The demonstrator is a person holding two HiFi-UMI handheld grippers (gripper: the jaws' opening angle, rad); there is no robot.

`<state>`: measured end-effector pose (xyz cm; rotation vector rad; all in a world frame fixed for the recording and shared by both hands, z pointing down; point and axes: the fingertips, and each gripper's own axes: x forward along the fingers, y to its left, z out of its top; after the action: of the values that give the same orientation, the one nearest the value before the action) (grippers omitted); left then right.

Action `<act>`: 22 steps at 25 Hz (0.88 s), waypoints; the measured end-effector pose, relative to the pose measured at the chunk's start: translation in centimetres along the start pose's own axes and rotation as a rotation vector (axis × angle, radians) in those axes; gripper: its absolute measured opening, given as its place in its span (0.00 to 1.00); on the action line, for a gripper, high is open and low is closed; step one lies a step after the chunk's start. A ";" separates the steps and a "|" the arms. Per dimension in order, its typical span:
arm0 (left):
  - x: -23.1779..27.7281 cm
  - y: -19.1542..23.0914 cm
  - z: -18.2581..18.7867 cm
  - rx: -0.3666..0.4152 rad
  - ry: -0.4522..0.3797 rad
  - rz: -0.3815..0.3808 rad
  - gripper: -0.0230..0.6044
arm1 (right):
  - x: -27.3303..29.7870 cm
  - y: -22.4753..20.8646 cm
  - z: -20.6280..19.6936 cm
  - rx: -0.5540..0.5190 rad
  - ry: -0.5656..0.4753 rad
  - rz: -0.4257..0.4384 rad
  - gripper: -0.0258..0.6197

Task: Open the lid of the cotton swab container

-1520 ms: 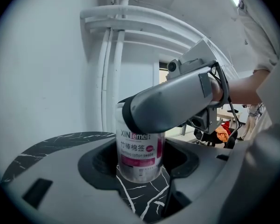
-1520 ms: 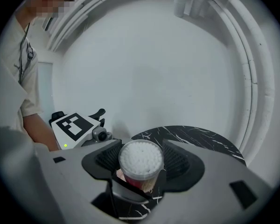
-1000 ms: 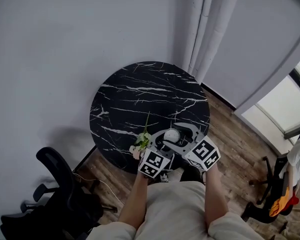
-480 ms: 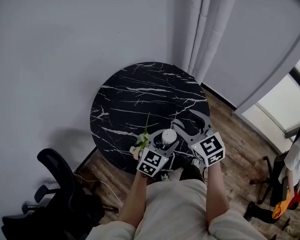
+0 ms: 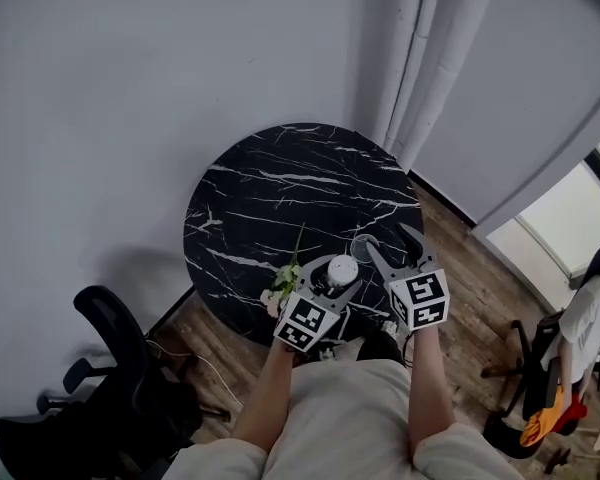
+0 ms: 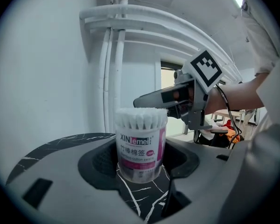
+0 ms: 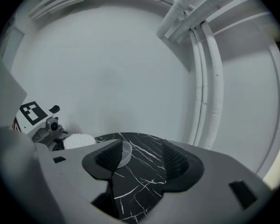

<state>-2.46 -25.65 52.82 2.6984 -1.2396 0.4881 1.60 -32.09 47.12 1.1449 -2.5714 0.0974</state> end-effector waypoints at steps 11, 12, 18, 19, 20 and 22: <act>-0.2 0.7 -1.1 -0.018 0.026 0.044 0.46 | 0.2 0.8 -1.2 0.096 -0.010 0.057 0.49; -0.2 1.1 -1.2 -0.026 0.030 0.058 0.46 | 0.1 0.8 -1.1 0.110 -0.024 0.066 0.49; -1.4 3.6 -1.6 -0.115 -0.001 0.164 0.46 | -0.1 1.4 -1.6 0.137 -0.028 0.105 0.49; -1.6 4.0 -1.6 -0.124 -0.003 0.184 0.46 | 0.0 1.6 -1.6 0.141 -0.026 0.112 0.49; -1.7 4.4 -1.7 -0.131 -0.003 0.204 0.46 | 0.0 1.7 -1.7 0.144 -0.023 0.120 0.49; -2.0 5.2 -2.1 -0.145 -0.005 0.249 0.46 | -0.1 2.1 -2.0 0.142 -0.012 0.136 0.49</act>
<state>-8.08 -27.04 53.98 2.4411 -1.5580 0.4019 0.60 -30.20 49.15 1.0193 -2.6874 0.3102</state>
